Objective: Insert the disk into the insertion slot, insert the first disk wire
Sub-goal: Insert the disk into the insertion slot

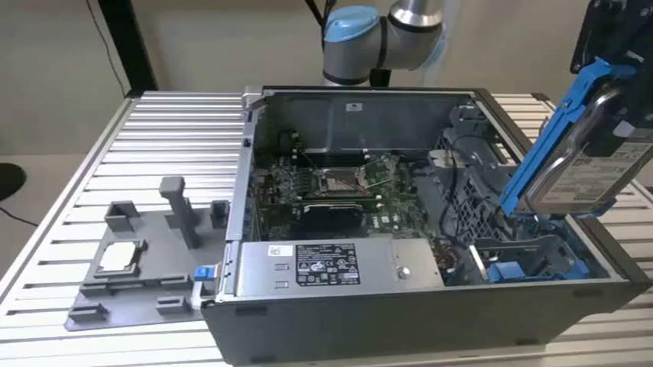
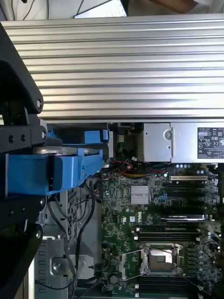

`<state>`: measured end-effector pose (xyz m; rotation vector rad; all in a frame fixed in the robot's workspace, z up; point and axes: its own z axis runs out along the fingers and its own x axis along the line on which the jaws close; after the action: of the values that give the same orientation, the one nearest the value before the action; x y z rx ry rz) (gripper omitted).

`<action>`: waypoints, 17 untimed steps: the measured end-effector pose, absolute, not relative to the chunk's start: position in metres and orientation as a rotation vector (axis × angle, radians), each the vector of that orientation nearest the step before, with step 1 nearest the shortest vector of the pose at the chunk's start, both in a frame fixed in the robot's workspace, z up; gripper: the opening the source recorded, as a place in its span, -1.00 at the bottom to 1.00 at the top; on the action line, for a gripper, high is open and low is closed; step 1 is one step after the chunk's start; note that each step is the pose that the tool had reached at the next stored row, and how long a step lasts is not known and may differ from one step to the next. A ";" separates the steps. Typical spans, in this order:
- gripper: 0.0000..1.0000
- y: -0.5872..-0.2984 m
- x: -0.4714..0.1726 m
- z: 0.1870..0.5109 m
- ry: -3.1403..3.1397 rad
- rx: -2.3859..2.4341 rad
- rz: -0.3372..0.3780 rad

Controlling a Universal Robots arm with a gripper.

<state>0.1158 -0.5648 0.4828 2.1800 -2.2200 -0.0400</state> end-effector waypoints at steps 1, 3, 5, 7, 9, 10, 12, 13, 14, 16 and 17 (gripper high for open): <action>-1.00 -0.565 0.116 0.483 -2.220 2.180 -0.040; -1.00 -0.565 0.116 0.483 -2.220 2.180 -0.040; -1.00 -0.565 0.116 0.483 -2.220 2.180 -0.040; -1.00 -0.565 0.116 0.483 -2.220 2.180 -0.040; -1.00 -0.565 0.116 0.483 -2.220 2.180 -0.040; -1.00 -0.565 0.116 0.483 -2.220 2.180 -0.040; -1.00 -0.565 0.116 0.483 -2.220 2.180 -0.040; -1.00 -0.565 0.116 0.483 -2.220 2.180 -0.040; -1.00 -0.565 0.116 0.483 -2.221 2.181 -0.043; -1.00 -0.566 0.116 0.483 -2.231 2.192 -0.067; -1.00 -0.568 0.116 0.483 -2.237 2.198 -0.080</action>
<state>0.1158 -0.5680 0.4827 2.1977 -2.2366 -0.0800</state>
